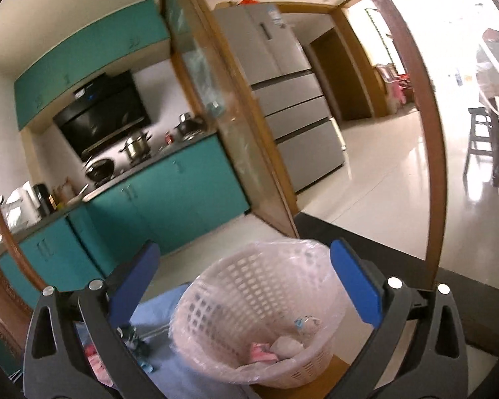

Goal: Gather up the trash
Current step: 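Carry the cup and snack bag over the white basket and open both grippers, then bring both grippers back toward the remaining trash on the chair seat, then grasp the blue face mask with the right gripper while the left moves to the pink bag, then grasp the pink printed plastic bag with the left gripper while the right holds the mask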

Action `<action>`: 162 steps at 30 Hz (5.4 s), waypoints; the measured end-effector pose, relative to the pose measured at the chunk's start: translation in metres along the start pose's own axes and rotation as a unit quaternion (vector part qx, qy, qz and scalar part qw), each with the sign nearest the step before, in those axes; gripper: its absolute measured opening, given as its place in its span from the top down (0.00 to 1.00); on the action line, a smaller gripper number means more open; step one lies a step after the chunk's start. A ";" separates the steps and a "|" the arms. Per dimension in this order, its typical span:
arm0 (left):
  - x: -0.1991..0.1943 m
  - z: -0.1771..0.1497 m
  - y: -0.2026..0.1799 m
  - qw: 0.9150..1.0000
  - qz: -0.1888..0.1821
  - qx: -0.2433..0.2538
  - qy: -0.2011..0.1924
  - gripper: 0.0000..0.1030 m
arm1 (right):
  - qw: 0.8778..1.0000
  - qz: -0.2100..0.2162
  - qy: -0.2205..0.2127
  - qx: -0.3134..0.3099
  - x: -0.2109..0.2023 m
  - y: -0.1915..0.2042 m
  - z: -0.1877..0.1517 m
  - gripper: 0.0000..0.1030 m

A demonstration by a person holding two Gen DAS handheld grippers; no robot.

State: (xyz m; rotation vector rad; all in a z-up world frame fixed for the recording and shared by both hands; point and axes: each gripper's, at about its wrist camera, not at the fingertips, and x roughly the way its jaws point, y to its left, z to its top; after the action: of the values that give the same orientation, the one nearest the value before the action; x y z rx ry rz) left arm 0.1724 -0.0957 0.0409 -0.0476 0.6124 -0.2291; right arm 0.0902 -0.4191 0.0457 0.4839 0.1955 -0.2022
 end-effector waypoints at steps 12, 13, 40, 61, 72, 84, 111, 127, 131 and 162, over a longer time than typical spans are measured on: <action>0.092 0.047 -0.084 0.997 -0.056 -0.001 0.048 0.05 | 1.000 0.003 0.003 0.008 0.007 -0.007 0.001 0.03; 0.086 0.042 -0.077 0.998 -0.052 -0.001 0.045 0.05 | 1.000 0.005 0.007 0.006 0.008 -0.004 0.001 0.03; -0.056 -0.061 0.118 0.988 0.112 -0.103 0.008 0.03 | 0.944 0.178 0.163 -0.226 -0.023 0.152 -0.106 0.03; -0.046 -0.064 0.107 0.990 0.107 -0.089 0.018 0.03 | 0.938 0.187 0.173 -0.234 -0.023 0.150 -0.107 0.03; -0.045 -0.064 0.107 0.991 0.105 -0.086 0.019 0.03 | 0.937 0.189 0.174 -0.237 -0.023 0.149 -0.108 0.03; -0.044 -0.059 0.108 0.992 0.103 -0.076 0.007 0.03 | 0.919 0.222 0.197 -0.258 0.000 0.177 -0.107 0.03; -0.001 -0.047 0.127 0.993 0.098 -0.057 0.035 0.03 | 0.899 0.279 0.235 -0.241 0.076 0.224 -0.090 0.92; 0.078 -0.045 0.114 0.992 0.077 0.018 0.094 0.72 | 0.920 0.273 0.227 -0.166 0.021 0.144 -0.077 0.92; 0.067 -0.044 0.120 0.994 0.057 -0.003 0.093 0.89 | 0.919 0.273 0.220 -0.180 0.017 0.147 -0.078 0.92; -0.064 -0.040 0.132 0.994 0.079 -0.076 -0.021 0.90 | 0.908 0.256 0.217 -0.251 -0.007 0.166 -0.099 0.92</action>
State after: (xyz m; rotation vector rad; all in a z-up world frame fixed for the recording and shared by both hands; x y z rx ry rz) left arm 0.1250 0.0478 0.0296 -0.1501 0.5886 -0.0288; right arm 0.1098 -0.2265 0.0343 0.0457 0.5314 0.4739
